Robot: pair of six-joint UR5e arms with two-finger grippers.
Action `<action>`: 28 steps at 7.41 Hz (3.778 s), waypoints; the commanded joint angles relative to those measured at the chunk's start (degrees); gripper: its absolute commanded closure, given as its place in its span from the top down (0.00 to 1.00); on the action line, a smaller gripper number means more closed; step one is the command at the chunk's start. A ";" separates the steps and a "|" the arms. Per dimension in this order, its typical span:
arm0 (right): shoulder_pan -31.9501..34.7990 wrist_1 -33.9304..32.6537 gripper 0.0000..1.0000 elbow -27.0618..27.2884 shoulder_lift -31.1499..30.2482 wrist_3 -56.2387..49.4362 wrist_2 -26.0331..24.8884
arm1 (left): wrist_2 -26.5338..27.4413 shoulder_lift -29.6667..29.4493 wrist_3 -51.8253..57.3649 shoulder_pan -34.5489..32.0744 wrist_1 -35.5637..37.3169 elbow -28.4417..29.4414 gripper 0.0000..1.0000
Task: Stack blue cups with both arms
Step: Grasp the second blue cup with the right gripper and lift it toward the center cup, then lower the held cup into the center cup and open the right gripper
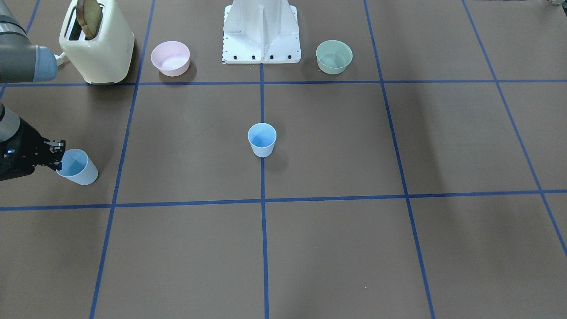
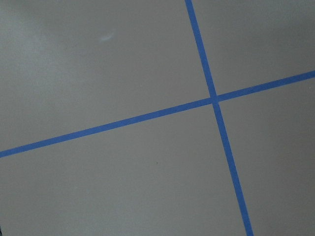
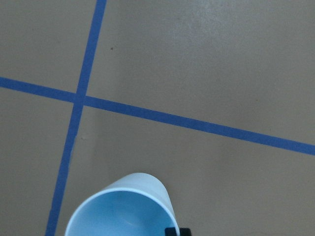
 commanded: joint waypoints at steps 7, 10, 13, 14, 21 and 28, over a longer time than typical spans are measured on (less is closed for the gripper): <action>-18.61 -21.77 0.00 5.37 36.36 47.88 -11.48 | -2.35 3.36 -5.55 0.04 0.16 -2.65 0.98; -25.77 -25.97 0.00 0.38 41.33 52.03 -17.87 | -2.35 3.45 -5.46 0.04 0.16 -2.56 0.98; -26.74 -26.15 0.00 -0.35 39.32 52.04 -18.05 | -2.35 3.36 -5.46 0.04 0.16 -2.56 0.98; -27.27 -26.15 0.00 -0.35 39.14 52.04 -18.05 | -2.35 3.36 -5.46 0.04 0.16 -2.39 0.98; -30.35 -25.54 0.00 -0.87 37.99 51.33 -19.63 | -2.35 3.45 -5.46 0.13 0.07 -2.21 0.98; -27.74 -23.25 1.00 0.00 37.73 50.81 -20.51 | -2.35 3.45 -5.55 0.13 0.07 -2.12 0.98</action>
